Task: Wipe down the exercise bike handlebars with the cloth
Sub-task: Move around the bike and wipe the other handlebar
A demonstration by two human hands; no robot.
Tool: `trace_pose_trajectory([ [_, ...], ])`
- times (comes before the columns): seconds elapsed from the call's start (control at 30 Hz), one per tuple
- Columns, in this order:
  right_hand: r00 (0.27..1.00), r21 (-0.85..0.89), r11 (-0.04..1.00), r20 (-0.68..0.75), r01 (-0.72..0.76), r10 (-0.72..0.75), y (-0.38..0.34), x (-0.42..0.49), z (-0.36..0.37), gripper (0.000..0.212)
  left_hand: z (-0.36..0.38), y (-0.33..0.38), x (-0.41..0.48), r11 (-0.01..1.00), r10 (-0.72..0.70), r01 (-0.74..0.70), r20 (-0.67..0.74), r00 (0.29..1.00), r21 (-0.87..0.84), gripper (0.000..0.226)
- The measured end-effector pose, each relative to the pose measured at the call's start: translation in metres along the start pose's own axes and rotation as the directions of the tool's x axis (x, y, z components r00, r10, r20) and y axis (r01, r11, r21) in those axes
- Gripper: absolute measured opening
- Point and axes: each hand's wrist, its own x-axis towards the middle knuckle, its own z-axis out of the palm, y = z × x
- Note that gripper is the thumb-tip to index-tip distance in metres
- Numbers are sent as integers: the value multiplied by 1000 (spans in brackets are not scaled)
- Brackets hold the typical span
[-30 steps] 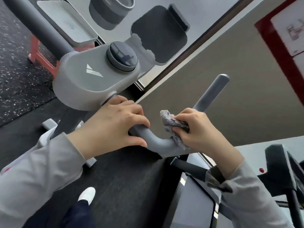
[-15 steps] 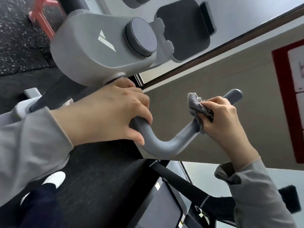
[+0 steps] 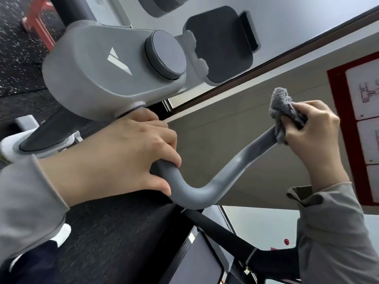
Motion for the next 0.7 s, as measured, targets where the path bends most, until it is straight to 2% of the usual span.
trace_pose_trajectory([
  [0.5,978,219,975,-189,-45,87,-15,-42,19,27,-6,4,-1,999,-24,24,30,999,26,40],
  [0.7,946,424,894,-204,-148,253,-38,-71,26,27,-8,7,0,998,2,-3,28,1000,58,38],
])
